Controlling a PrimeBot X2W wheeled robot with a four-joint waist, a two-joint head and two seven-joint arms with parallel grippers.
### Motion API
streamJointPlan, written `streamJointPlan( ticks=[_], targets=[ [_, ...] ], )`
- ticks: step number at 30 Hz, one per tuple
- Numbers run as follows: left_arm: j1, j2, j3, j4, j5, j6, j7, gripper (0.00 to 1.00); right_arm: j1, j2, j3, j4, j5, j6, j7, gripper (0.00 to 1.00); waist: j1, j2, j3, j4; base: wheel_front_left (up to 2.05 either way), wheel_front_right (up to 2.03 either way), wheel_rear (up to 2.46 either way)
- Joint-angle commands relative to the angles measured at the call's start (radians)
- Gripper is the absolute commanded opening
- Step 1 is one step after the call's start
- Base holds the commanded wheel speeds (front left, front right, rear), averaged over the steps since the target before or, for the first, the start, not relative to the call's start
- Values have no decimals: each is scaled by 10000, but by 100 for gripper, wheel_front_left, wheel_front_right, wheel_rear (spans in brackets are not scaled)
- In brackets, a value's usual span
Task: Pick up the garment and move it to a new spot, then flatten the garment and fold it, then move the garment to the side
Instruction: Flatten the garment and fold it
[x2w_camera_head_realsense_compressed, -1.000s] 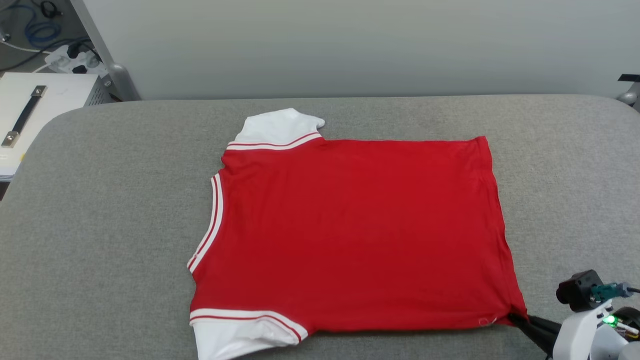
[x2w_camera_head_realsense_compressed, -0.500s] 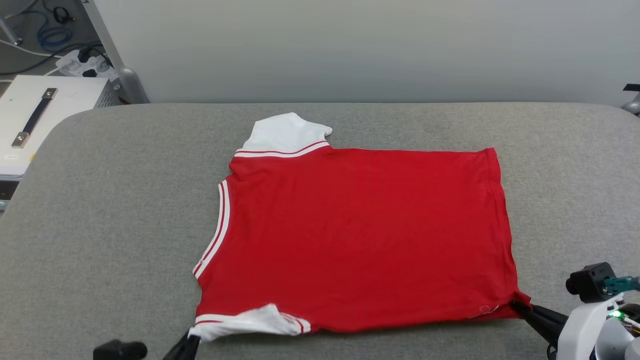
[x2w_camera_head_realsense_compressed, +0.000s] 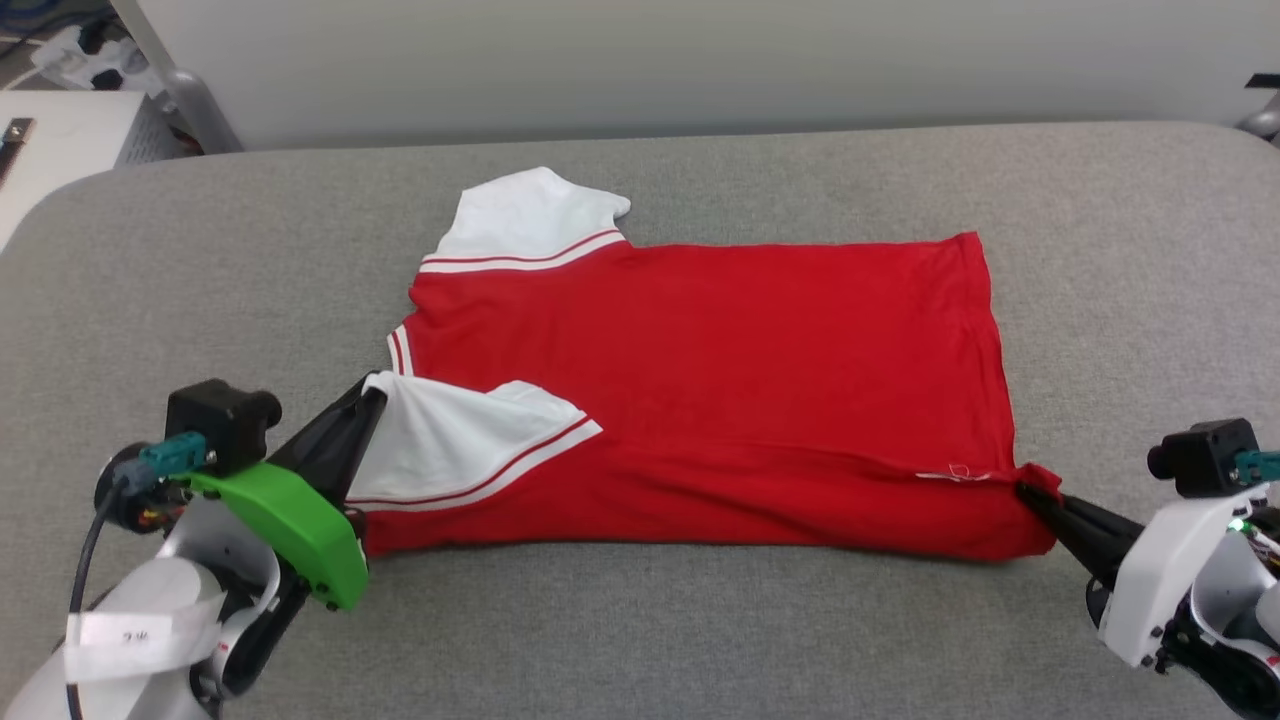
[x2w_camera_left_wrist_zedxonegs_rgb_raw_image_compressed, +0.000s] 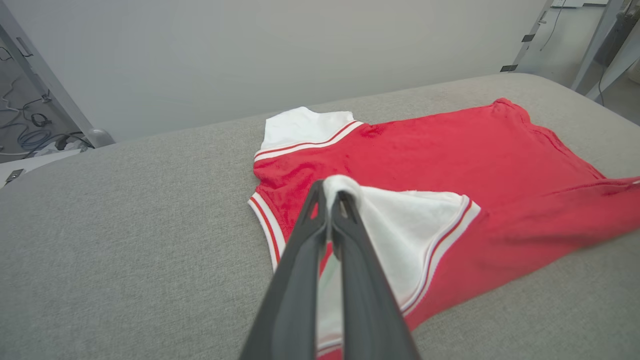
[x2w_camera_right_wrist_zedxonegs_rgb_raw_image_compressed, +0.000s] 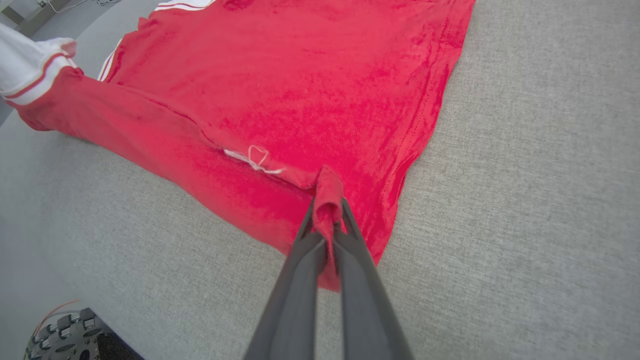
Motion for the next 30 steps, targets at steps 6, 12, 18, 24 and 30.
streamJointPlan(
  ticks=[6,12,18,24,30],
  targets=[
    [-1497,-356,-300,1559,148,-474,227,0,-884,507,-361,180,-272,-7,326,0,0,0,1235,-534,0,0,0],
    [-2192,-680,-646,3231,157,-724,57,0,-1612,922,-311,856,-640,-7,512,0,0,0,1676,-572,0,0,0],
    [-2647,-982,-1063,4576,197,-844,-351,0,-2104,1283,-144,1770,-897,-7,668,0,0,0,1867,-477,0,0,0],
    [-2980,-1213,-1500,5390,108,-888,-776,16,-2117,1465,47,2071,-661,-7,565,33,0,0,1678,-351,0,0,0],
    [-3278,-1111,-1772,5693,161,-895,-1149,100,-1616,1229,-165,1775,-501,-7,-50,100,0,0,1041,-84,0,0,0]
  ],
)
